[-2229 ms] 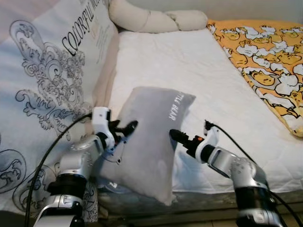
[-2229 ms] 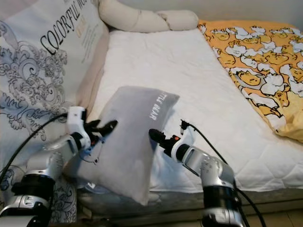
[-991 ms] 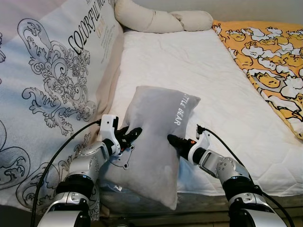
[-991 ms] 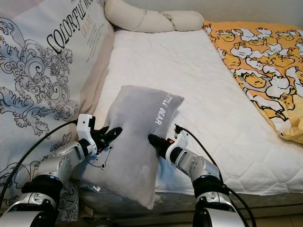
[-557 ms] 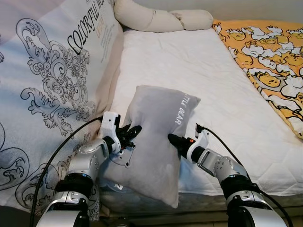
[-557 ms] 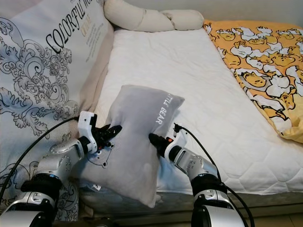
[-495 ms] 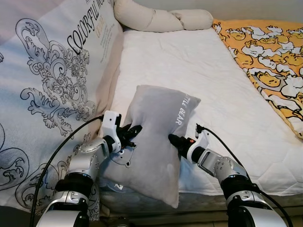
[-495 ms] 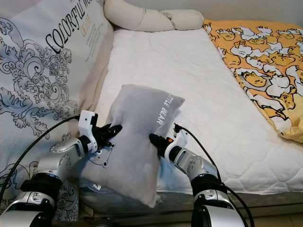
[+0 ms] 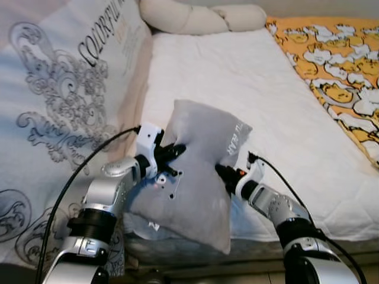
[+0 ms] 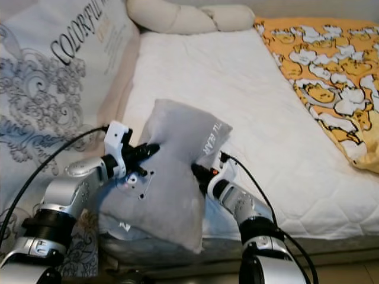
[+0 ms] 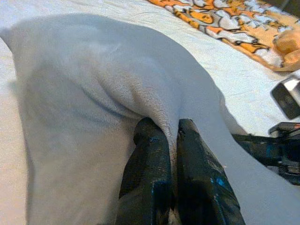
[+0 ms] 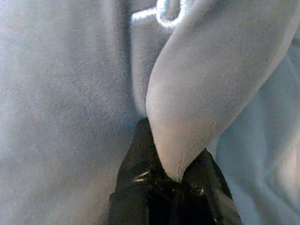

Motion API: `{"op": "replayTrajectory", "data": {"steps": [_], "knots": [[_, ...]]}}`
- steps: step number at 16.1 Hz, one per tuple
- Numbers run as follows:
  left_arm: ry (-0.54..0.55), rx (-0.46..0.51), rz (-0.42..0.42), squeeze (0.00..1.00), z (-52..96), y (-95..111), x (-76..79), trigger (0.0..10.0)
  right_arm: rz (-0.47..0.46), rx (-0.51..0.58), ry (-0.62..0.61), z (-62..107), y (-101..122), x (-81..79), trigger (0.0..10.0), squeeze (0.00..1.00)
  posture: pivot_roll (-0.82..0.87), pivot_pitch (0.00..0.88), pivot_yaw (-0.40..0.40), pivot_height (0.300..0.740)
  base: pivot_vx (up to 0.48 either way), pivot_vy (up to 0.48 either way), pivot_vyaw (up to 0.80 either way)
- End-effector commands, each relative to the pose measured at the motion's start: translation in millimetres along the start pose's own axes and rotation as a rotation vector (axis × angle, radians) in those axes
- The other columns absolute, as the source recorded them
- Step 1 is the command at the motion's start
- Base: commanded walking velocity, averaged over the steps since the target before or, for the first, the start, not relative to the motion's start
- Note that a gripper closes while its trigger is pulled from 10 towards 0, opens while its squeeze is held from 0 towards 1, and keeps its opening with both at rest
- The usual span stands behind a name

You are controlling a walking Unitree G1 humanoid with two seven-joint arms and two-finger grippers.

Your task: Clean up the room

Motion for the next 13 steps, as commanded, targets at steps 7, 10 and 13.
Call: {"op": "replayTrajectory", "data": {"steps": [7, 10, 13], "knots": [[0.178, 0.151, -0.224, 0.0, 24.5, 98.3, -29.8, 0.0, 0.154, 0.086, 0.104, -36.4, 37.0, -74.3, 0.0, 0.0, 0.2, 0.0, 0.018, 0.74, 0.0, 0.0, 0.0], [0.275, 0.098, -0.295, 0.0, 41.4, 97.9, -45.8, 0.0, 0.301, 0.067, -0.021, -46.9, 29.3, -74.5, 10.0, 0.0, 0.27, 0.0, 0.001, 0.74, 0.0, 0.0, 0.0], [0.36, 0.046, -0.258, 0.0, 44.4, 69.2, -52.2, 0.0, 0.367, 0.098, -0.159, -46.1, 32.6, -59.1, 10.0, 0.0, 0.34, 0.0, -0.017, 0.74, 0.0, 0.0, 0.0]]}}
Point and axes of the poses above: a point about 5 cm out from each wrist's last joint towards the gripper, its own z axis pointing back from the gripper into the wrist, its own y axis along the axis of the wrist's last joint, x = y × z, the point moved 6 cm from there along -z, pointing out of the wrist towards the gripper, and after that the axes turned 5 degrees about -z, right-handed, at the moved point
